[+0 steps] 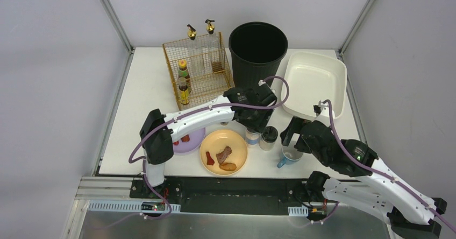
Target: Clear the kitchen counter
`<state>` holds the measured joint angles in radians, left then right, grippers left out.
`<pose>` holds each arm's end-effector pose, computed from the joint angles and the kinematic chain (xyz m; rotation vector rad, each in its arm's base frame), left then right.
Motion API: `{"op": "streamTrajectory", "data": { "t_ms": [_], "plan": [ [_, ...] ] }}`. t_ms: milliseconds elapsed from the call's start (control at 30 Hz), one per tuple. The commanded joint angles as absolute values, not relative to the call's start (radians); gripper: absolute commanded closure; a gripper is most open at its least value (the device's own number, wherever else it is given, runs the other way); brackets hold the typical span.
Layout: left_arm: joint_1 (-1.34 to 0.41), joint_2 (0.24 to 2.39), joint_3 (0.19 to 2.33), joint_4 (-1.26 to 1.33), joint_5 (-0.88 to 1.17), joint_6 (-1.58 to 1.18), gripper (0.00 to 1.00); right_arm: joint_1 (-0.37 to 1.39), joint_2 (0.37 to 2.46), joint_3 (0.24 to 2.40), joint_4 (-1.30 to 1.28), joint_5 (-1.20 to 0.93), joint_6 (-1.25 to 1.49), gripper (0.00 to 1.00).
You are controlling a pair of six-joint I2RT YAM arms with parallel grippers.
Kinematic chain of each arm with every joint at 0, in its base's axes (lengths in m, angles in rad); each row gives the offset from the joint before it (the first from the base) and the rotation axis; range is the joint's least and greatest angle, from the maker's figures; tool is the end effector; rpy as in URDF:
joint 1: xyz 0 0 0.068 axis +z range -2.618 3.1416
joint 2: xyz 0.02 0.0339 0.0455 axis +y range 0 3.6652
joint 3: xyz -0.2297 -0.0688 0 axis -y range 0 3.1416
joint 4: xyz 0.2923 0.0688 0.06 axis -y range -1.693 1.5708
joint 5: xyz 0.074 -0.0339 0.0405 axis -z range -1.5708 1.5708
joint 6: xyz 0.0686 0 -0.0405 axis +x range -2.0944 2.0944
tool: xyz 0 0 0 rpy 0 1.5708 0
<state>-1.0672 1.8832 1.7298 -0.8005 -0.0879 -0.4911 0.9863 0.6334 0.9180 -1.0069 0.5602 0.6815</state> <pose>0.2326 -0.4096 0.2306 0.7032 2.5014 -0.5004 0.1395 0.1447 0.3018 -0.0506 2.1808 0.3054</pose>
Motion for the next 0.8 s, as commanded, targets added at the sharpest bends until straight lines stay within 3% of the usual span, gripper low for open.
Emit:
{"op": "streamTrajectory", "data": {
  "t_ms": [0, 167, 300, 767],
  "plan": [
    [-1.073, 1.879, 1.754, -0.840, -0.132, -0.494, 0.49, 0.990, 0.631, 0.919, -0.986, 0.558, 0.700, 0.01],
    [-1.073, 1.859, 1.752, -0.854, -0.157, -0.487, 0.84, 0.990, 0.630, 0.913, -0.979, 0.555, 0.701, 0.01],
    [-1.073, 1.819, 1.781, -0.880, -0.212, -0.469, 1.00, 0.991, 0.632, 0.919, -0.979, 0.555, 0.698, 0.01],
    [-1.006, 1.642, 1.967, -0.955, -0.377, -0.388, 1.00, 0.991, 0.645, 0.933, -0.962, 0.548, 0.682, 0.01]
  ]
}}
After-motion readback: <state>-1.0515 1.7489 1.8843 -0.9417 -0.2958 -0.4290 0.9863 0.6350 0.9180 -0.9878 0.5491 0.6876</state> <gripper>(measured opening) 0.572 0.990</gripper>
